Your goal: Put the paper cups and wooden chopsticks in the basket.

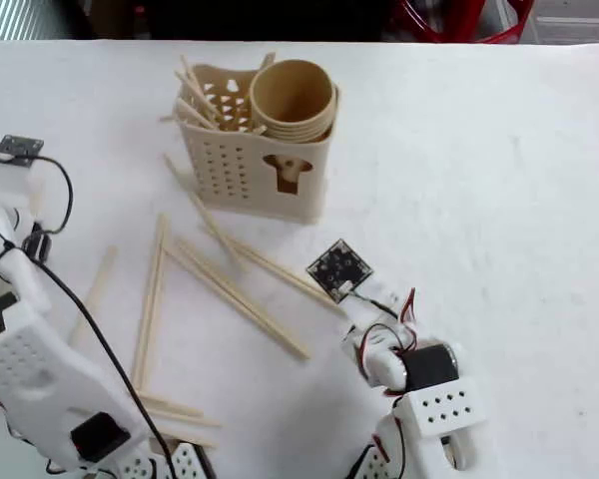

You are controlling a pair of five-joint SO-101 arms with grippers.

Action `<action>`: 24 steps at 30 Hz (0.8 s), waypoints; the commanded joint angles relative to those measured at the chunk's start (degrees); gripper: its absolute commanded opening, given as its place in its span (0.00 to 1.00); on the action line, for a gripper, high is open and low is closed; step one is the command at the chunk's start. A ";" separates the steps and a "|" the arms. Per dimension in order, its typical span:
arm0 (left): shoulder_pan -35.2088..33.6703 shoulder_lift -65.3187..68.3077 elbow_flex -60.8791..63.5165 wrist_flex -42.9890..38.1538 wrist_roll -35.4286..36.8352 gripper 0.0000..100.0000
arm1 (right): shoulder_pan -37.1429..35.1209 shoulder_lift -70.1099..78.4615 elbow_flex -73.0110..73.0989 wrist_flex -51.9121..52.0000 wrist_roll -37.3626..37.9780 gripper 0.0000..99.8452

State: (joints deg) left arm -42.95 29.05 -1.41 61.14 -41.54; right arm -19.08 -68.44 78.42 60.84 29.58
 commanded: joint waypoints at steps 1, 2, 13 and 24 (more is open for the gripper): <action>0.22 -0.40 -2.81 -2.11 -0.26 0.12 | 0.22 -0.66 -0.26 -1.10 0.00 0.08; 0.22 -0.40 -3.78 -1.67 -0.26 0.12 | 0.22 -0.66 -0.26 -1.10 0.00 0.08; -1.71 -0.48 -11.52 6.68 -0.35 0.09 | 0.22 -0.66 -0.26 -1.10 -0.09 0.08; -2.07 0.40 -10.90 16.00 -4.92 0.09 | 0.22 -0.66 -0.26 -1.10 -0.09 0.08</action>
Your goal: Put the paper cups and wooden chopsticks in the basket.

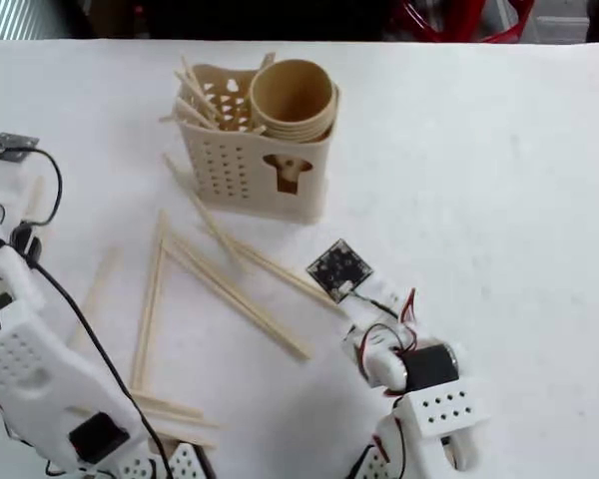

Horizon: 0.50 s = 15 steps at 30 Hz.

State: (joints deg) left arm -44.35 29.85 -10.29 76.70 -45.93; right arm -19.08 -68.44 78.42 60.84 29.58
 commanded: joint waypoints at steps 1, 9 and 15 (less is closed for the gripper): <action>-0.66 -0.04 -0.97 0.18 -0.62 0.09 | 0.22 -0.66 -0.26 -1.10 -0.09 0.08; -1.80 5.85 3.87 -6.59 -3.25 0.09 | 0.22 -0.66 -0.26 -1.10 -0.09 0.08; -0.75 4.00 3.87 -6.07 -3.25 0.05 | 0.22 -0.66 -0.26 -1.10 -0.09 0.08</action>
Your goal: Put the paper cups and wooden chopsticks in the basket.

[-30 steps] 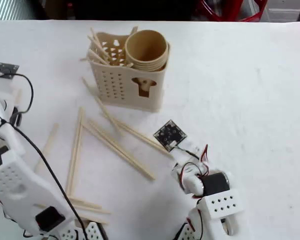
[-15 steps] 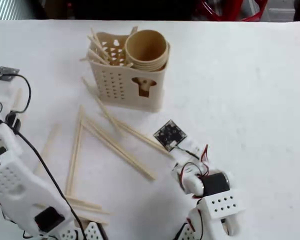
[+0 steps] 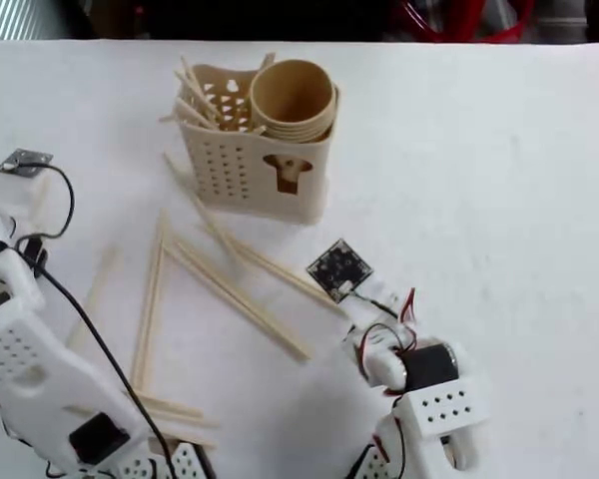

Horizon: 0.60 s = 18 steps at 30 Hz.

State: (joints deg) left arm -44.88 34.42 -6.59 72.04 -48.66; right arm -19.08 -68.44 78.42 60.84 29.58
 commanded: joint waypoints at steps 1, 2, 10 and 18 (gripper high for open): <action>-0.22 -1.63 0.18 -1.41 -0.53 0.06 | 0.22 -0.66 -0.26 -1.10 -0.09 0.08; -0.22 -2.95 0.18 -1.41 -0.53 0.07 | 0.22 -0.66 -0.26 -1.10 -0.09 0.08; -0.31 -19.12 0.79 -1.41 -0.44 0.11 | 0.22 -0.66 -0.26 -1.10 -0.09 0.08; -0.40 -13.58 3.34 -5.19 -3.78 0.20 | 0.22 -0.66 -0.26 -1.10 -0.09 0.08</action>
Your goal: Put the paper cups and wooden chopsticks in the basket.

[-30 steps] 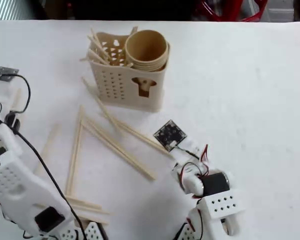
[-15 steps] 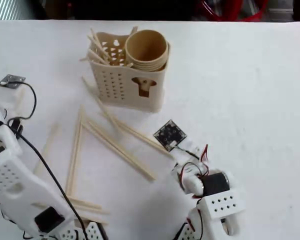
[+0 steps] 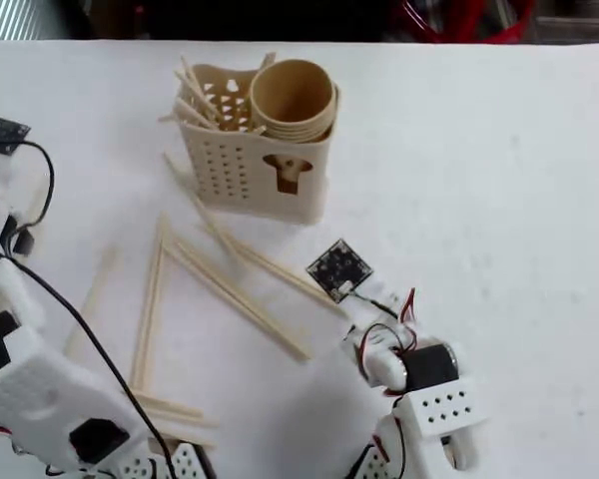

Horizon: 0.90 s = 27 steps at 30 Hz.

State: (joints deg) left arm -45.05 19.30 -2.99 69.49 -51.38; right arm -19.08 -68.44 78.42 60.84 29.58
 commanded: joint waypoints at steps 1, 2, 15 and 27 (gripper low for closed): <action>-0.22 3.30 -0.35 -3.96 -1.05 0.21 | 0.22 -0.66 -0.26 -1.10 -0.09 0.08; -0.48 4.70 -0.35 -5.45 -0.97 0.22 | 0.22 -0.66 -0.26 -1.10 -0.09 0.08; -3.47 18.07 -9.93 -7.82 -1.58 0.28 | 0.22 -0.66 -0.26 -1.10 -0.09 0.08; -3.21 28.53 -10.73 6.59 -1.41 0.17 | 0.22 -0.66 -0.26 -1.10 -0.09 0.08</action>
State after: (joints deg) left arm -47.08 41.36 -14.51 71.69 -52.18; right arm -19.08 -68.44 78.42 60.84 29.58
